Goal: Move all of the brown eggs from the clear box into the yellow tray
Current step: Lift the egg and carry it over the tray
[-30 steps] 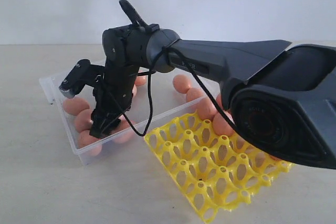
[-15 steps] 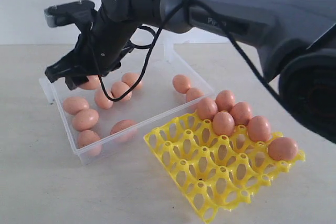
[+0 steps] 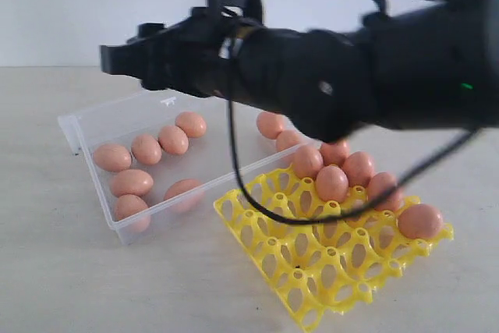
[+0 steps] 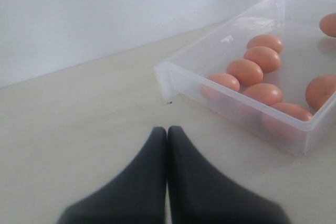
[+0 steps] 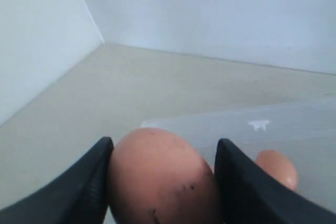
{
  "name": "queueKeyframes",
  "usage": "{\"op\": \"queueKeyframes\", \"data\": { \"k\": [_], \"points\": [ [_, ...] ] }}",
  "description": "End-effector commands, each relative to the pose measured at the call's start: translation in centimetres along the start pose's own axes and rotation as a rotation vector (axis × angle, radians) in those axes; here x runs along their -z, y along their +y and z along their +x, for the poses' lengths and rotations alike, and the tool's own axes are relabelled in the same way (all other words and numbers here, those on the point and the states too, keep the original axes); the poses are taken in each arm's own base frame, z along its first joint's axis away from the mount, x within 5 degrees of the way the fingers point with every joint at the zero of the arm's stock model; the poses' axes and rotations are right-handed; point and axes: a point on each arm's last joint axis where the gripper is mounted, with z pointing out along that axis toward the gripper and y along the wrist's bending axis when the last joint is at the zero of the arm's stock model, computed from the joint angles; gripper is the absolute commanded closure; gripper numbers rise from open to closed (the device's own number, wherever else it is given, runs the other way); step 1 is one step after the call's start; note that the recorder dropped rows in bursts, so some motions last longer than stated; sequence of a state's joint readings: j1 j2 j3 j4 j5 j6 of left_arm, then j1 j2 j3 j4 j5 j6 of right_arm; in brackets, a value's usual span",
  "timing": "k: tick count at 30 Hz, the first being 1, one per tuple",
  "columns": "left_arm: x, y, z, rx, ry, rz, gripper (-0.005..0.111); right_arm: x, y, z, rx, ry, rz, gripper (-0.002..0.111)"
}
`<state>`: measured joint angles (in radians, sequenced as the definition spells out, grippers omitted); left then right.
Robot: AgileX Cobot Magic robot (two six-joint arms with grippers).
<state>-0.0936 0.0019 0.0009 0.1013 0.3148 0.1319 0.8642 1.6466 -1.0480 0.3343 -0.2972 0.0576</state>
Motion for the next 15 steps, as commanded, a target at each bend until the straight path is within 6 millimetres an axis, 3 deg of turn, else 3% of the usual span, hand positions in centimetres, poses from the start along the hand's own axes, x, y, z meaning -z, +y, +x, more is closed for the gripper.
{"op": "queueKeyframes", "data": {
  "k": [1,5,7,12,15],
  "points": [
    [0.0,0.0,-0.1,0.007,-0.011,0.0,0.111,6.2,-2.9,0.0,-0.15,-0.185,0.054,0.109],
    [0.0,0.0,-0.1,0.007,-0.011,0.0,0.111,11.4,-5.2,-0.5,-0.337,-0.48,0.036,0.109],
    [0.0,0.0,-0.1,0.007,-0.011,0.0,0.111,12.9,-6.3,-0.7,-0.373,-0.575,0.024,0.109],
    [0.0,0.0,-0.1,0.007,-0.011,0.0,0.111,13.3,-10.5,-0.2,-0.368,-0.469,0.008,0.109],
    [0.0,0.0,-0.1,0.007,-0.011,0.0,0.111,13.7,-13.5,-0.9,-0.352,-0.398,-0.12,0.109]
  ]
}}
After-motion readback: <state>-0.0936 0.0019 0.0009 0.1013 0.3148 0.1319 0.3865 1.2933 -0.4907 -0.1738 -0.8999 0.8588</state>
